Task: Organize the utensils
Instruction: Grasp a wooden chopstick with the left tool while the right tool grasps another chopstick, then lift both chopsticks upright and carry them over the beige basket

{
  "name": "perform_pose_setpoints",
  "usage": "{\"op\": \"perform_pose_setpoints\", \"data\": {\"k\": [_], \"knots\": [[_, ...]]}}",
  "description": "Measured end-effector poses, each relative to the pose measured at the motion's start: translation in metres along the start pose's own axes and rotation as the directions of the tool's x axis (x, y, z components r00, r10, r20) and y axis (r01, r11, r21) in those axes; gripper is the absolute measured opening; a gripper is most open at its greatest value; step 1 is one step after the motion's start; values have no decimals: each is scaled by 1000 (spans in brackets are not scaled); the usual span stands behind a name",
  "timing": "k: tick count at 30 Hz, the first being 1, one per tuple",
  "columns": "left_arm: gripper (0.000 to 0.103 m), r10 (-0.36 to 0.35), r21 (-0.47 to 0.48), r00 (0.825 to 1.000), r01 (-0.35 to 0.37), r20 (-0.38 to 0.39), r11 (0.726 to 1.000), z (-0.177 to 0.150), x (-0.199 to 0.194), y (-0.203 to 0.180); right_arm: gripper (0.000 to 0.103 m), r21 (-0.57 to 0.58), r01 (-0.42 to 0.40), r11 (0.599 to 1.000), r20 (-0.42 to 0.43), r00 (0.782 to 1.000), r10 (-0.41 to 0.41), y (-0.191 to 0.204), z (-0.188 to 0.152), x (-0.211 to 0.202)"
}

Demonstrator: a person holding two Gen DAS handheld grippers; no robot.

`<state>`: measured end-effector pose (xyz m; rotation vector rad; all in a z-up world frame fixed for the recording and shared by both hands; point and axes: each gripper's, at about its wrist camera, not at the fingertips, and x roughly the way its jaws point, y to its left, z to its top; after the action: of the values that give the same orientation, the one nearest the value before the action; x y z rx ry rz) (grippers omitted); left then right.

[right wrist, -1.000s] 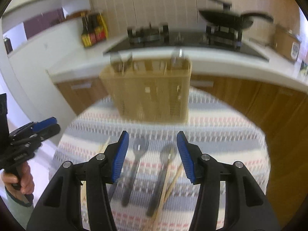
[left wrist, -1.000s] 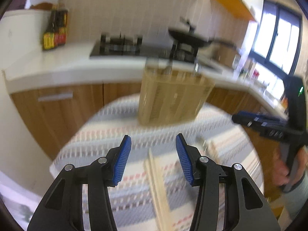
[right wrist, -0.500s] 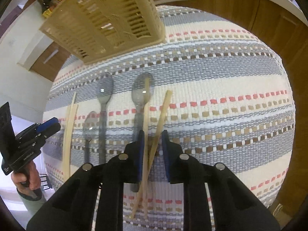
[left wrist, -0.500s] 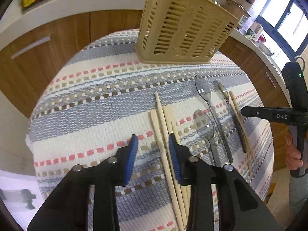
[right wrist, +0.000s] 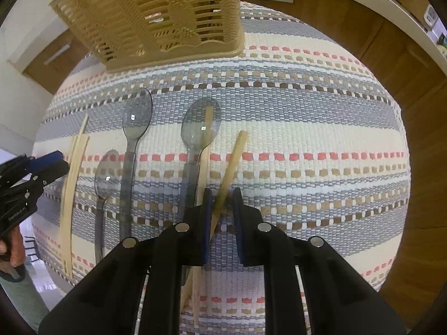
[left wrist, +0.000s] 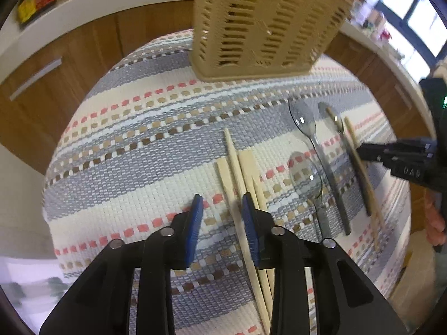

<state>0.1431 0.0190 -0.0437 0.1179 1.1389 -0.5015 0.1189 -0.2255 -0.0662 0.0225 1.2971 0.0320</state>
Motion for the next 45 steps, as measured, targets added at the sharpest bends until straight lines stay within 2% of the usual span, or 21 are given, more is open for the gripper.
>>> {"op": "perform_pose_setpoints", "data": {"k": [4, 5, 6, 7, 9, 14, 16, 17, 18, 22, 24, 26, 28, 31, 34, 39, 42, 45], "knots": [[30, 55, 43, 998, -54, -15, 998, 2, 3, -10, 13, -44, 31, 999, -9, 999, -31, 15, 2, 5], [25, 54, 47, 998, -54, -15, 997, 2, 3, -11, 13, -52, 33, 998, -9, 999, -34, 18, 2, 5], [12, 51, 48, 999, -50, -16, 998, 2, 3, -11, 9, -64, 36, 997, -10, 999, -37, 20, 1, 6], [6, 54, 47, 998, -53, -23, 997, 2, 3, -9, 9, -70, 35, 997, -11, 999, -36, 23, 1, 6], [5, 41, 31, 999, -40, -25, 999, 2, 3, -7, 5, -74, 23, 997, -21, 999, -25, 25, -2, 3], [5, 51, 17, 998, -51, -23, 999, -2, 0, 3, 5, -49, -11, 999, -43, 999, 9, 6, -10, -2], [8, 59, 24, 998, -59, -29, 998, -2, 1, 2, 5, -27, -42, 999, -62, 997, 40, -3, -7, 2], [13, 63, 30, 997, -62, -36, 998, -1, 1, 1, 5, -24, -50, 998, -69, 996, 48, -8, -5, 5], [17, 63, 36, 997, -61, -41, 997, -1, 2, 0, 5, -35, -49, 998, -78, 996, 46, -7, -4, 5], [18, 106, 75, 993, -101, -60, 992, -1, 5, -8, 5, -88, -19, 996, -88, 996, 11, 1, -2, 6], [12, 139, 94, 989, -133, -56, 987, -1, 8, -16, 5, -117, -2, 993, -81, 997, -7, 4, -2, 6], [4, 186, 109, 982, -181, -37, 977, -1, 10, -23, 5, -138, 8, 990, -63, 998, -17, 10, -3, 6], [4, 177, 87, 984, -174, -24, 981, -1, 11, -25, 4, -141, 0, 990, -45, 999, -7, 11, -6, 6], [4, 114, 42, 992, -116, 51, 992, -3, -5, -19, 4, -123, -70, 990, -14, 998, 69, 4, -14, -5], [4, 58, 2, 988, -59, 142, 998, -1, -30, -19, 4, -139, -96, 986, 46, 994, 103, 2, -18, -26], [4, -9, -13, 951, 13, 310, 1000, 9, -81, -28, 4, -169, -130, 977, 161, 974, 157, 2, -21, -71], [4, -34, -6, 913, 39, 406, 999, 17, -108, -35, 4, -194, -144, 970, 263, 945, 193, 1, -14, -104], [4, -65, 8, 868, 70, 493, 998, 28, -135, -43, 4, -214, -159, 964, 341, 912, 227, -1, -6, -136]]}}
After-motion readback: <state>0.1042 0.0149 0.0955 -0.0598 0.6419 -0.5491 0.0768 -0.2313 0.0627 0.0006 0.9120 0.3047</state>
